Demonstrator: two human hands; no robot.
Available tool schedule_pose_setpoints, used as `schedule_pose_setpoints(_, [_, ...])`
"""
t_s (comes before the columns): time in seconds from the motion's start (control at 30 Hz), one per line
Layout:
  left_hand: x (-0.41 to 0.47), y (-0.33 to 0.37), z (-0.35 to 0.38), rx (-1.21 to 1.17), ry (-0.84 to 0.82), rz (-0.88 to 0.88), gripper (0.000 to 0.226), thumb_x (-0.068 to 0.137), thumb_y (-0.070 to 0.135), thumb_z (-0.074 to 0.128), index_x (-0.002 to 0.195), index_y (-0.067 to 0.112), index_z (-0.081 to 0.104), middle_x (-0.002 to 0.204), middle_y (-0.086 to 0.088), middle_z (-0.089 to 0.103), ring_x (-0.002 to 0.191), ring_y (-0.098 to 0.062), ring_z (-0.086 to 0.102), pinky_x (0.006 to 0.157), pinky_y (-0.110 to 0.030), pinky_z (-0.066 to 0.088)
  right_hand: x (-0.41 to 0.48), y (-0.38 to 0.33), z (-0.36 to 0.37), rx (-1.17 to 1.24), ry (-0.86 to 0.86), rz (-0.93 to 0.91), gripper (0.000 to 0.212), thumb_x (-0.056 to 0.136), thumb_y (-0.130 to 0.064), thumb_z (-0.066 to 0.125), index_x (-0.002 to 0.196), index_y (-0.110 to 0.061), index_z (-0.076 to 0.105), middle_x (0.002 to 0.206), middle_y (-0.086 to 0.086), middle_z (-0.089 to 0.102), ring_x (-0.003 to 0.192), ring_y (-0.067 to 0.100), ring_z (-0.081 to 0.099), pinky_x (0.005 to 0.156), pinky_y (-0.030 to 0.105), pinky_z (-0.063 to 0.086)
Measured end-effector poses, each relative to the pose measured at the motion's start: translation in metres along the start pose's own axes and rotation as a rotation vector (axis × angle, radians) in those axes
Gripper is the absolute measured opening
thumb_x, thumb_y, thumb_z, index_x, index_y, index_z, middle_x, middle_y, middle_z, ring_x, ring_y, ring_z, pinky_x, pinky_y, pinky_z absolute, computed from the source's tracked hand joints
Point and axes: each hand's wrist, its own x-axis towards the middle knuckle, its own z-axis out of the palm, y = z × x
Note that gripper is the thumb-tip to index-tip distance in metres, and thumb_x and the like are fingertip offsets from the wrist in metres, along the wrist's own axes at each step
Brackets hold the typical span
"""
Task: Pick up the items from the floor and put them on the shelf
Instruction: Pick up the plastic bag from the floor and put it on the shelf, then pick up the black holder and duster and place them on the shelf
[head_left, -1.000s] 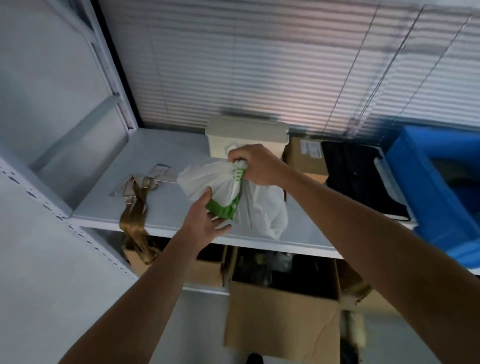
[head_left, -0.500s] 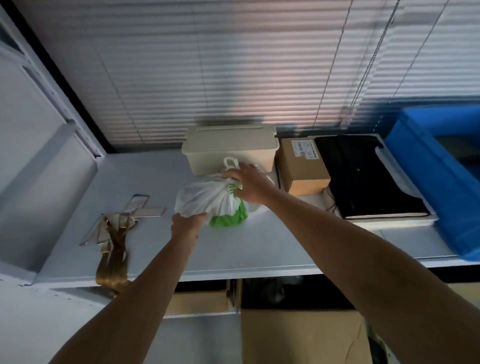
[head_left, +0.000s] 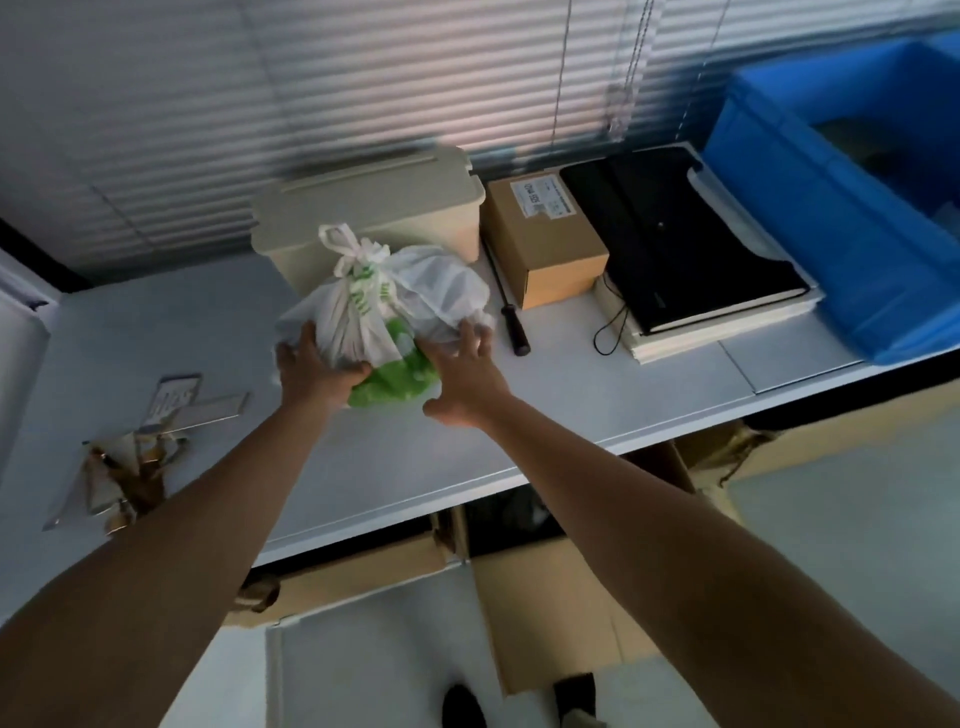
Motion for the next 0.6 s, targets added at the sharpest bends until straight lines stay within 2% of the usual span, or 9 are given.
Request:
schedule_pose_setpoints(0.1, [0.002,-0.002,-0.003,-0.002,-0.014,0.02,0.102,0.075,0.031,0.084,0.156,0.012,0.024,0.161,-0.019,0.02,0.149,-0.036,0.016,0.12,-0.037,0.019,-0.009,0.002,0.003,0.026,-0.018,0.015,0.092,0.08,-0.03,0.071,0.155,-0.04,0.019,0.165,0.009,-0.021,0.151,0.039,-0.018,0.111,0.049,0.037])
schedule_pose_setpoints(0.17, [-0.01,0.002,-0.005,-0.028,-0.002,0.011,0.099,0.07,0.036,0.085,0.152,0.015,0.033,0.155,-0.02,0.034,0.145,-0.037,0.027,0.117,-0.039,0.027,-0.023,0.008,0.003,0.1,-0.017,0.008,0.087,0.081,-0.027,0.069,0.154,-0.037,0.024,0.166,0.004,-0.016,0.154,0.033,-0.001,0.11,0.047,0.04])
schedule_pose_setpoints(0.23, [-0.034,0.007,-0.007,-0.107,0.072,0.013,0.094,0.055,0.048,0.079,0.141,0.02,0.05,0.139,-0.022,0.05,0.129,-0.038,0.048,0.107,-0.044,0.043,-0.043,0.011,0.001,0.161,-0.003,0.004,0.075,0.084,-0.024,0.065,0.152,-0.033,0.034,0.167,0.005,0.002,0.151,0.028,0.019,0.107,0.043,0.041])
schedule_pose_setpoints(0.3, [-0.064,0.01,0.0,-0.171,0.193,0.046,0.083,0.054,0.044,0.07,0.132,0.018,0.058,0.131,-0.022,0.054,0.119,-0.039,0.054,0.099,-0.048,0.048,-0.069,0.018,-0.002,0.226,0.045,0.015,0.058,0.088,-0.023,0.06,0.144,-0.028,0.048,0.158,0.007,0.033,0.141,0.024,0.039,0.106,0.038,0.042])
schedule_pose_setpoints(0.37, [-0.101,0.017,0.013,-0.202,0.312,0.095,0.072,0.061,0.035,0.067,0.128,0.011,0.059,0.133,-0.023,0.053,0.122,-0.04,0.052,0.1,-0.049,0.046,-0.101,0.029,-0.004,0.336,0.146,0.013,0.04,0.089,-0.021,0.057,0.129,-0.024,0.063,0.129,0.004,0.061,0.119,0.022,0.058,0.095,0.035,0.049])
schedule_pose_setpoints(0.4, [-0.124,0.022,0.021,-0.238,0.33,0.107,0.066,0.064,0.029,0.066,0.127,0.009,0.059,0.133,-0.022,0.053,0.123,-0.038,0.051,0.101,-0.047,0.045,-0.121,0.037,-0.004,0.396,0.19,0.011,0.033,0.089,-0.02,0.056,0.12,-0.023,0.068,0.115,0.002,0.068,0.105,0.02,0.063,0.087,0.033,0.052])
schedule_pose_setpoints(0.43, [-0.148,0.028,0.031,-0.284,0.301,0.113,0.059,0.068,0.023,0.066,0.125,0.009,0.06,0.131,-0.02,0.056,0.12,-0.036,0.053,0.099,-0.043,0.045,-0.143,0.046,-0.004,0.451,0.228,0.01,0.027,0.089,-0.02,0.057,0.111,-0.021,0.071,0.104,-0.001,0.071,0.095,0.017,0.066,0.081,0.032,0.054])
schedule_pose_setpoints(0.5, [-0.2,0.039,0.056,-0.386,0.09,0.144,0.042,0.076,0.016,0.066,0.118,0.014,0.063,0.118,-0.011,0.066,0.108,-0.028,0.062,0.093,-0.039,0.048,-0.192,0.074,-0.001,0.511,0.274,0.04,0.017,0.091,-0.02,0.058,0.099,-0.02,0.072,0.092,-0.004,0.073,0.083,0.013,0.067,0.073,0.034,0.056])
schedule_pose_setpoints(0.6, [-0.274,0.045,0.106,-0.357,-0.299,0.172,0.025,0.078,0.032,0.063,0.102,0.026,0.067,0.096,-0.001,0.073,0.092,-0.02,0.069,0.086,-0.039,0.053,-0.273,0.137,0.008,0.543,0.293,0.165,0.011,0.092,-0.022,0.058,0.095,-0.022,0.069,0.084,-0.005,0.069,0.073,0.008,0.062,0.066,0.028,0.053])
